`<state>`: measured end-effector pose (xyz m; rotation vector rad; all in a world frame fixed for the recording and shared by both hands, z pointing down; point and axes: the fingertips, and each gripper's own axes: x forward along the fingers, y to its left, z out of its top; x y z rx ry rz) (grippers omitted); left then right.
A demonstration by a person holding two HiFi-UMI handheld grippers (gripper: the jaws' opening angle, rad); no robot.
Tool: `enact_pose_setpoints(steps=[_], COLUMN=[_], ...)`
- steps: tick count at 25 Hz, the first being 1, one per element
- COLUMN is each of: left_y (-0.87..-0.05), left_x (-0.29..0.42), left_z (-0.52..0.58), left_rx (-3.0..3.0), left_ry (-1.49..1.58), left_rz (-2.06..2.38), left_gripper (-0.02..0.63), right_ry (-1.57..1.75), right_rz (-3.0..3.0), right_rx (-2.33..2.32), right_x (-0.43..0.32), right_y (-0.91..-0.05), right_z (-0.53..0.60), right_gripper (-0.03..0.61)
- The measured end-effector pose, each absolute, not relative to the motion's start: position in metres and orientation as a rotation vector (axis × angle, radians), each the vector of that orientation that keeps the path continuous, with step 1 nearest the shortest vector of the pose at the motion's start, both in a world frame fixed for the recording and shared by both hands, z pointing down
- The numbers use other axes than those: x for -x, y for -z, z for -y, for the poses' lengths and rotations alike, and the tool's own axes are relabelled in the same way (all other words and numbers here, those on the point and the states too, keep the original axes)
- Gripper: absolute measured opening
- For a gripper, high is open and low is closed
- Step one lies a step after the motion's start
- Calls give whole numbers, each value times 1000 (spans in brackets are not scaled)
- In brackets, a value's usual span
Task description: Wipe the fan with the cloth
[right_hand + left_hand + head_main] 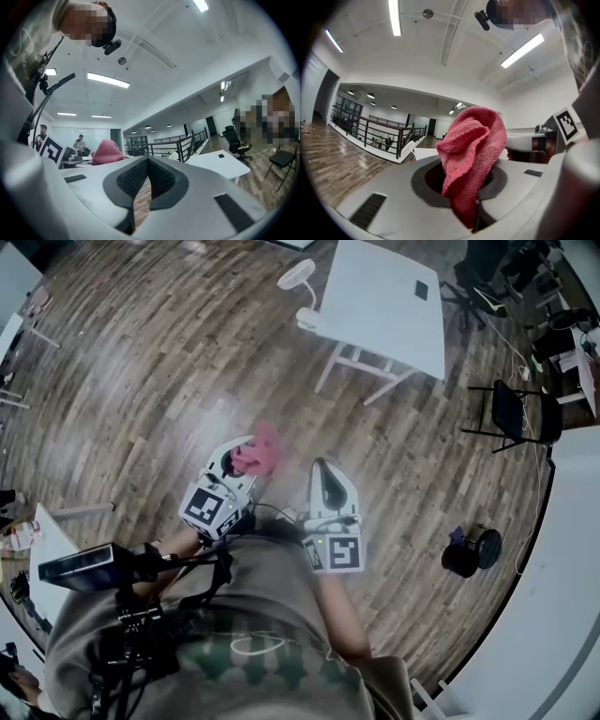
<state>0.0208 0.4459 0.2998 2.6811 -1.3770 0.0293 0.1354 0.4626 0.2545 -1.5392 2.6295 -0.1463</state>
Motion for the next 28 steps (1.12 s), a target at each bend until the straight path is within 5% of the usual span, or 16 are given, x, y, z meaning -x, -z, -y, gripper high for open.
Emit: enact_pose_setpoints(steps=[15,28], left_y=[-337,-337], left_x=[-30,-25], left_z=[-421,-242], left_rx=[-2567,-2623], left_ry=[-84,14], left_rz=[1544,1499], left_gripper=[100,100], right_ry=[191,204], right_rz=[-2662,-2731], right_rx=[1391,1426], right_x=[-181,-154], right_y=[-281,-296], right_z=[-444,-267], right_gripper=[26,26])
